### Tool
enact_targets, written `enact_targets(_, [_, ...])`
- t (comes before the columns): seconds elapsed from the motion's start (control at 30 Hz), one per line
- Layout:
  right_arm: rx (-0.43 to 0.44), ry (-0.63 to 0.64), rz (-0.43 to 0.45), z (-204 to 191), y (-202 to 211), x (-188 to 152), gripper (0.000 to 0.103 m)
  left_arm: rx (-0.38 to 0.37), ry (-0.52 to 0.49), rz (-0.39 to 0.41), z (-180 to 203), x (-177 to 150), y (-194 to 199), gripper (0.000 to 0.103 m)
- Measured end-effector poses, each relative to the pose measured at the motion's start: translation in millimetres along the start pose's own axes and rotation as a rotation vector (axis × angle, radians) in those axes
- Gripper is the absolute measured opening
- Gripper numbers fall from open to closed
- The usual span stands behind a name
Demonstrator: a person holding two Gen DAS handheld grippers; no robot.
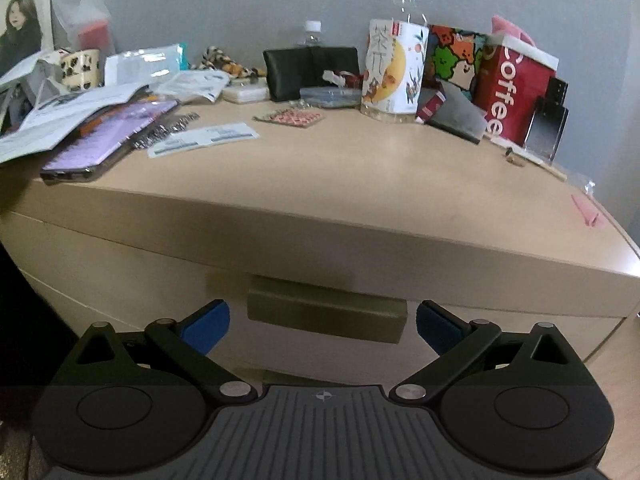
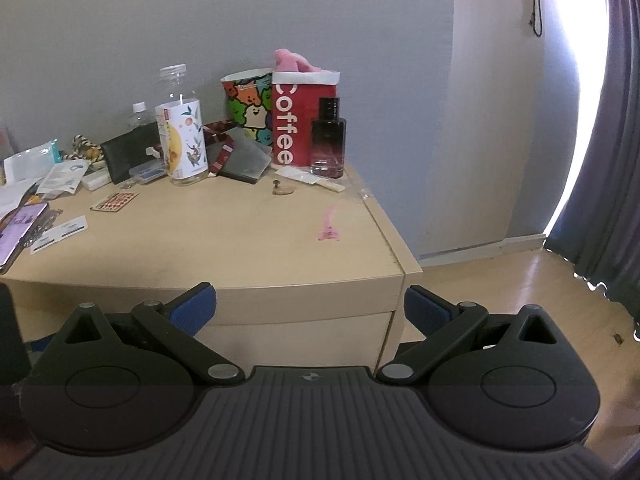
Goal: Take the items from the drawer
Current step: 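Lower the left gripper onto the olive-green drawer handle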
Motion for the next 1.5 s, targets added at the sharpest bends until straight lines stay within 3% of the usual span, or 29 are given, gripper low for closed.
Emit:
enact_targets(0.13, [0.005,0.000,-0.003,-1.5,-0.9,-0.6,0.103,0.004,-0.028,0.006,0.4,-2.4,-2.5,0.095])
enact_targets(0.23, [0.008,0.003,-0.002,-1.9,-1.9,-0.5,0.103,0.007,-0.049,0.010,0.7,-4.3,-4.3,0.103])
enact_targets(0.63, [0.048,0.008,-0.011,-10.3,-7.9,-4.9,0.103,0.007,-0.136,0.036,8.7,-10.3,-15.1,0.103])
enact_targets(0.83, [0.056,0.003,-0.012,-11.9,-9.8,-5.9,0.103,0.005,-0.172,0.041,9.8,-13.6,-16.7,0.098])
enact_targets(1.13, [0.068,0.004,-0.014,-14.7,-12.3,-7.4,0.103,-0.008,-0.172,0.053,10.4,-16.0,-16.8,0.098])
enact_targets(1.33, [0.081,0.001,-0.013,-16.3,-13.8,-7.8,0.103,-0.026,-0.118,0.008,2.9,-13.2,-23.9,0.101])
enact_targets(1.5, [0.082,0.009,-0.015,-17.6,-14.4,-9.3,0.103,-0.020,-0.180,0.039,10.3,-13.2,-24.2,0.102])
Point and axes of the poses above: each gripper's, at about its wrist camera, not at the fingertips, and y roughly against the way its jaws point, z to its right, x to its top, the point moved 2 cm from there along -y, roughly the way its jaws point, and after that the axes turned 11 degrees about z, right-handed, at the moved point
